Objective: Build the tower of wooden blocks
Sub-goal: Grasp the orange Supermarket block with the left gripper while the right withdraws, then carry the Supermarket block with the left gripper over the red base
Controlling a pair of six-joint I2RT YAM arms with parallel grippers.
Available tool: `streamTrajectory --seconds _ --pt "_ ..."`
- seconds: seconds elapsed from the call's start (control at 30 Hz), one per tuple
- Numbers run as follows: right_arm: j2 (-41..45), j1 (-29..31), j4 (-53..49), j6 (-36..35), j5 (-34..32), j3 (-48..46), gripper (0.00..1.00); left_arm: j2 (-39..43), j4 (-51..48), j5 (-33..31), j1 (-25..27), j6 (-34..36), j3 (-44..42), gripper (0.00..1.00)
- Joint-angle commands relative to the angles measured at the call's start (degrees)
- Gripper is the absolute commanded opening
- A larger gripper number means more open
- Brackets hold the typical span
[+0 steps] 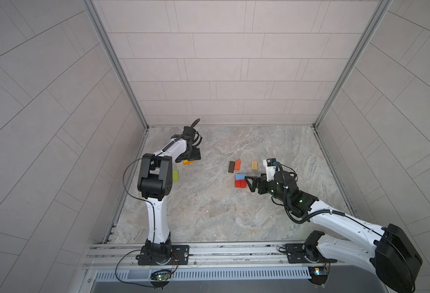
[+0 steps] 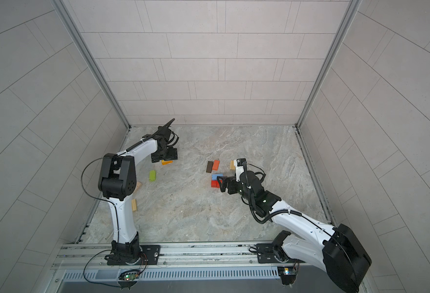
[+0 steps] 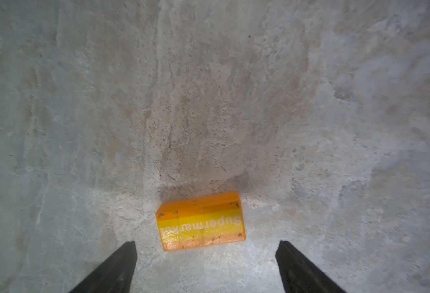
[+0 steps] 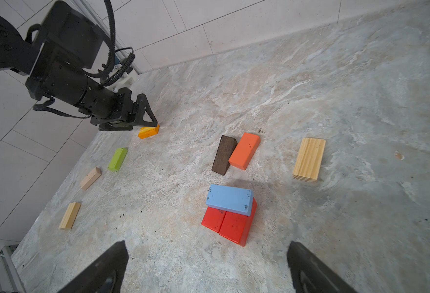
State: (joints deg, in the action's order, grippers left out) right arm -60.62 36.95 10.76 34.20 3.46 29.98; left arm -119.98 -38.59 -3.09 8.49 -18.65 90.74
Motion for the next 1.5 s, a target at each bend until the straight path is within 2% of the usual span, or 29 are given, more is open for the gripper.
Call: streamTrajectory --seconds 0.0,0.5,0.67,0.83,0.97,1.2,1.47 --pt "-0.85 -0.15 1.28 0.35 0.2 0.25 0.99 -0.94 -0.26 -2.03 -0.47 -2.18 -0.08 0.93" --pt "-0.72 -0.15 1.12 0.35 0.31 0.25 0.98 -2.83 -1.27 -2.16 -1.45 -7.07 0.87 0.91" --pt "-1.07 -0.15 1.28 0.46 0.58 0.3 0.97 -3.03 -1.31 -2.2 -1.52 -7.64 0.4 0.84" --pt "-0.97 -0.19 1.2 0.43 0.58 0.25 0.97 -3.31 -1.07 -1.19 -1.49 -7.65 0.49 0.64" --pt "-0.9 -0.21 1.1 0.35 0.48 0.25 0.97 -3.15 -1.13 -0.77 -1.51 -7.71 0.49 0.55" --pt "-0.42 -0.18 0.04 -0.39 -0.16 0.63 0.96 -1.5 -1.88 0.47 -1.51 -7.24 0.14 0.49" --pt "0.06 -1.29 -2.93 -0.87 -3.23 1.38 0.97 3.18 -6.93 1.13 0.21 -7.76 0.37 0.46"
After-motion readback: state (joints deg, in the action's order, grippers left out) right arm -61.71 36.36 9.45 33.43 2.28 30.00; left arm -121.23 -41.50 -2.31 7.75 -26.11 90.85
